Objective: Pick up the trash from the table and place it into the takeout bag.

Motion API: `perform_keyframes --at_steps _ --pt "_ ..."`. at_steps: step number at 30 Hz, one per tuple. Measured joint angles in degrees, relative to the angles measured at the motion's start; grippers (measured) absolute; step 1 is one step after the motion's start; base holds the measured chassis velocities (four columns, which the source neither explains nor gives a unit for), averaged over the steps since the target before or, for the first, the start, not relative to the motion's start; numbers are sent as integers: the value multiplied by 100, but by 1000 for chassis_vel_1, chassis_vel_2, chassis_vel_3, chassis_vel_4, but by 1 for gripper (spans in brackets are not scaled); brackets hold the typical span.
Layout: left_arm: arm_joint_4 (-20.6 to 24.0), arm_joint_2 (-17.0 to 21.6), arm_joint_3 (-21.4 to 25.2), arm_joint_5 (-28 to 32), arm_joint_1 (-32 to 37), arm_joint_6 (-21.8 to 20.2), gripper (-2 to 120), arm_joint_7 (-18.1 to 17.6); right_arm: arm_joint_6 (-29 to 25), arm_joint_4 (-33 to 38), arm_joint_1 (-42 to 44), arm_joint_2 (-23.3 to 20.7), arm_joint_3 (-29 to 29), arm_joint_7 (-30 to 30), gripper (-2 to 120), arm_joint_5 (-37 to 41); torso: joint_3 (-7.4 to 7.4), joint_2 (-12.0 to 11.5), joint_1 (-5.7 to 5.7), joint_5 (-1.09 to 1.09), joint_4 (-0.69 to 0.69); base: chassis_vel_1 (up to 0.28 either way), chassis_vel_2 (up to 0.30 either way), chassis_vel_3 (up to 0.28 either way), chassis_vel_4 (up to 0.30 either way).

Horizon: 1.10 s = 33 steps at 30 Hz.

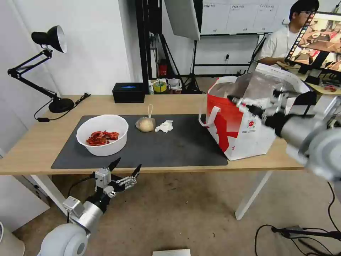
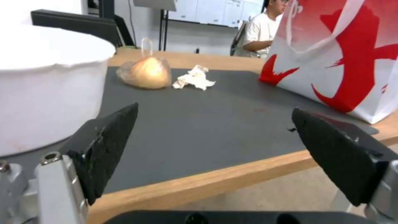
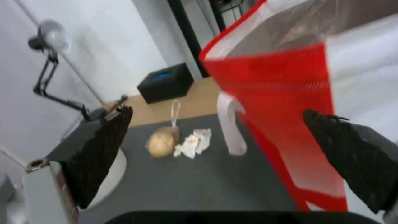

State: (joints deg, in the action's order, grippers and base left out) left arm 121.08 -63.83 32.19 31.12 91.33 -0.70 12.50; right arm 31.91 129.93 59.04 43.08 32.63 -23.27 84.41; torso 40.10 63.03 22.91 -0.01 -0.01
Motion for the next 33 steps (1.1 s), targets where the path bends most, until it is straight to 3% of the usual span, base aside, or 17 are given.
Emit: perform_keyframes --at_steps 4,8,10,12,21,33 --pt "-34 -93 71 -50 97 81 100 13 -151 92 505 -2 -60 639 100 -1129 0 0 0 0 1 0 0 0 0" --pt "-32 -116 114 -70 144 110 100 16 -275 98 756 20 -70 924 100 -1655 0 0 0 0 1 0 0 0 0" --pt "-25 -151 183 -151 205 158 100 17 -641 54 1227 91 -121 1359 100 -2704 1 0 0 0 1 0 0 0 0" --pt "-31 -165 207 -190 223 175 100 17 -763 40 1373 126 -129 1445 100 -2927 1 0 0 1 1 0 0 0 0" --pt "-286 -250 367 -291 369 304 100 38 -1674 -100 2396 483 -199 1525 100 -4061 1 0 0 0 1 0 0 0 0" --pt "-494 -306 539 -566 501 362 100 -39 -2144 -95 3276 972 -581 1326 100 -4897 0 0 0 -1 1 0 0 0 0"
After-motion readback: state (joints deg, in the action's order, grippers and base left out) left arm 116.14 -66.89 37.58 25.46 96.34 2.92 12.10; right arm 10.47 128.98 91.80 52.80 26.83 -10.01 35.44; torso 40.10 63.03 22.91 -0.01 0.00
